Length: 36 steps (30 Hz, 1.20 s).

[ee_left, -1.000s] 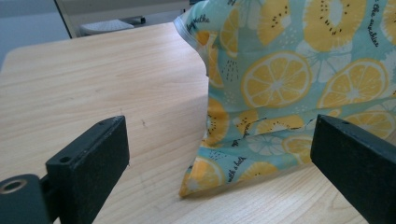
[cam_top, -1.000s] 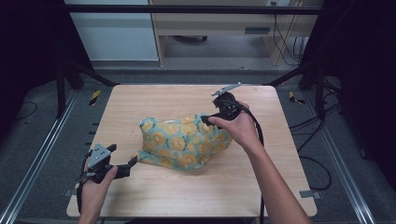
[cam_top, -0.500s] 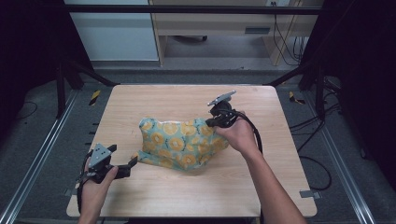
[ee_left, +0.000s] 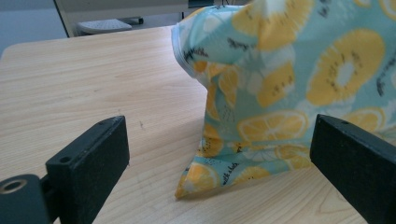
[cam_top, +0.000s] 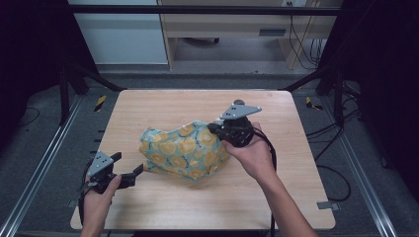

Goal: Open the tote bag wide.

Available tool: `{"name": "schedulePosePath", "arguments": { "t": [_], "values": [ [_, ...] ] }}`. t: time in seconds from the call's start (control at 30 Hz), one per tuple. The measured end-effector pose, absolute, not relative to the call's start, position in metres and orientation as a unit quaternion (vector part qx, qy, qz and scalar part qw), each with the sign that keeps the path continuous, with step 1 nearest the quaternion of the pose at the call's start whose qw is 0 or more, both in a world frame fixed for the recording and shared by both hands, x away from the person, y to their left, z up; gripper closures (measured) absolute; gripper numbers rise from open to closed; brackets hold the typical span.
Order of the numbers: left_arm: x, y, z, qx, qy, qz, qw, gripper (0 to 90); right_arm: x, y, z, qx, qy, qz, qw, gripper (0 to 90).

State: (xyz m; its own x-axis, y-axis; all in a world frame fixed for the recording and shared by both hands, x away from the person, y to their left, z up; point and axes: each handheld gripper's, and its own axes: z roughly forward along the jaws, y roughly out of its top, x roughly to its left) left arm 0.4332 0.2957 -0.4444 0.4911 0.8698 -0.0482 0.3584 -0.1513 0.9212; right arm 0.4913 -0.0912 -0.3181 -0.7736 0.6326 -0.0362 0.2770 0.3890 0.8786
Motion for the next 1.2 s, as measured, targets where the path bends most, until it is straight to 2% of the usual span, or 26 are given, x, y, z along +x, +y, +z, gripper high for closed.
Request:
{"name": "schedulePosePath", "arguments": {
  "t": [0.17, 0.43, 1.2],
  "values": [
    [0.431, 0.3, -0.439, 0.707, 0.432, 0.268, 0.492, 4.5, 0.457, -0.088, -0.319, 0.241, 0.812, 0.499, 0.183, 90.0],
    [0.424, 0.303, -0.417, 0.695, 0.424, 0.287, 0.505, 6.5, 0.425, -0.094, -0.338, 0.22, 0.814, 0.512, 0.164, 90.0],
    [0.442, 0.255, -0.388, 0.756, 0.37, 0.266, 0.47, 9.8, 0.386, -0.099, -0.395, 0.201, 0.83, 0.509, 0.104, 89.9]
  ]
}}
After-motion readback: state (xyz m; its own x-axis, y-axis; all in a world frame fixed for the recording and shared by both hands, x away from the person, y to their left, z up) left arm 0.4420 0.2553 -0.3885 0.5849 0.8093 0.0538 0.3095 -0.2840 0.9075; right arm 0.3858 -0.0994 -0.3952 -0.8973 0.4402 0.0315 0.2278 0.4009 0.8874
